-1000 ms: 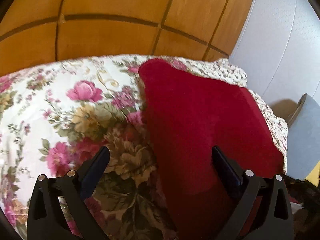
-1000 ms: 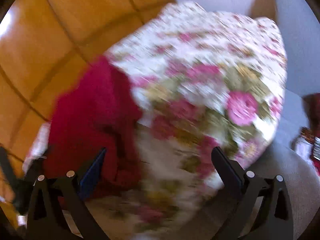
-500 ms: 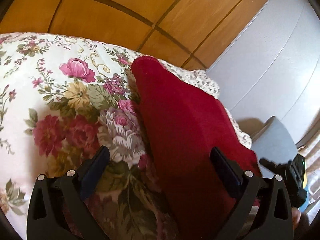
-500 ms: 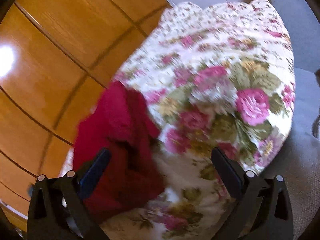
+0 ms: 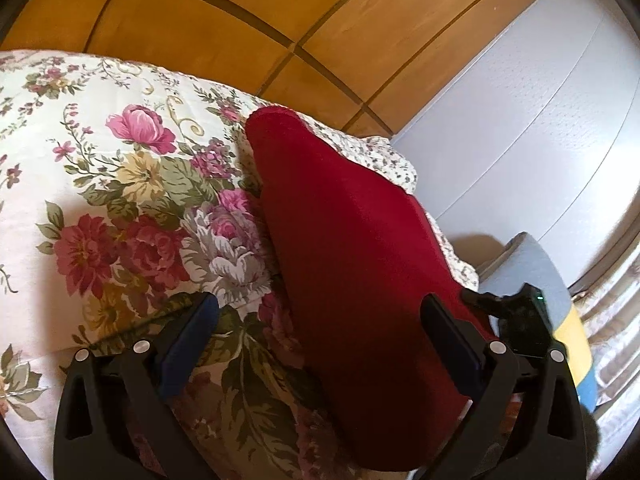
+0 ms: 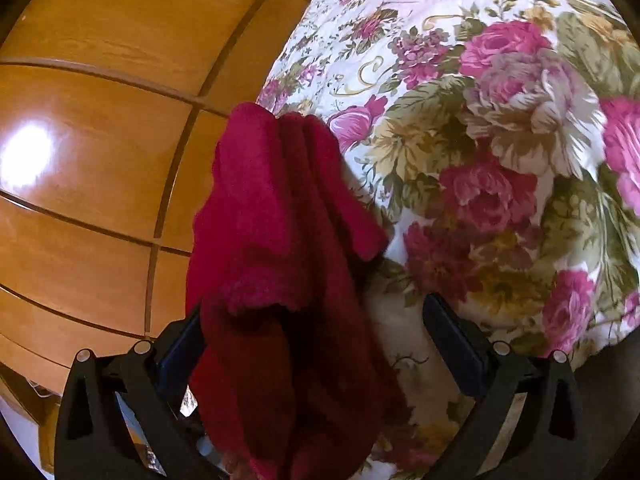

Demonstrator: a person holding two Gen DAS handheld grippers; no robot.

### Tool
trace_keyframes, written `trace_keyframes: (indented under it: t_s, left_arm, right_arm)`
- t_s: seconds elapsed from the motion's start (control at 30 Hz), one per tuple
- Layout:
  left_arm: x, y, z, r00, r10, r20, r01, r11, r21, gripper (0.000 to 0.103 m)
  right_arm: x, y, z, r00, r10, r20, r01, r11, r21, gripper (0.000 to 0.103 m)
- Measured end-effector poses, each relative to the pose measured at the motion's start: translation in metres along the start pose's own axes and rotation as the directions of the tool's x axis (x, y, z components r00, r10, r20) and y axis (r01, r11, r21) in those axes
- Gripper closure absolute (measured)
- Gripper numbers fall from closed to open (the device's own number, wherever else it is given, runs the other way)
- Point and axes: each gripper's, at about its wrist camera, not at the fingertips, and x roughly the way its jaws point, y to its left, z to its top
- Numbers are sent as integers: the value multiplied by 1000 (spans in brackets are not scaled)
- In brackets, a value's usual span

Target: Fold small clothes

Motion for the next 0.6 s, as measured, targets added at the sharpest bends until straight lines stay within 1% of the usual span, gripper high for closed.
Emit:
trace_keyframes:
  t_s: [0.03,0.1,0.17,0.23,0.27,0.33,0.4,0.47,0.53,0.6]
  left_arm:
    - [0,0,1,1000,-22,-8,22,1000,-13,3]
    - [-1,3,7,997,-75,-23,73,995,-68,3]
    - [-4,6,13,991,-134,-8,132,982,-133,3]
    - [0,5,16,986,-167,-10,163,973,-165,3]
    - [5,2,17,986,-165,-27,159,975,-153,3]
    - [15,-5,16,988,-137,-72,130,987,-97,3]
    - [28,-16,10,989,-87,-121,89,996,7,3]
    - [36,-26,4,989,-46,-143,59,995,86,3]
    - [41,-30,3,987,-36,-154,52,993,102,3]
    - [45,-30,4,985,-42,-169,58,994,93,3]
  right_arm:
    - [2,0,4,1000,1,-18,-1,1000,-3,2]
    - [5,-1,12,999,14,-53,-14,1000,2,2]
    - [8,-2,19,997,31,-67,-30,999,12,2]
    - [12,2,27,996,35,-84,-36,999,-14,2]
    - [15,3,30,995,25,-94,-29,999,-37,2]
    - [20,11,33,995,3,-95,-12,995,-94,2]
    - [23,18,33,997,1,-82,-12,990,-141,2]
    - [29,22,31,997,3,-83,-17,987,-160,2]
    - [38,25,32,996,-16,-83,0,983,-182,2]
    - [47,30,33,996,-28,-81,11,978,-210,2]
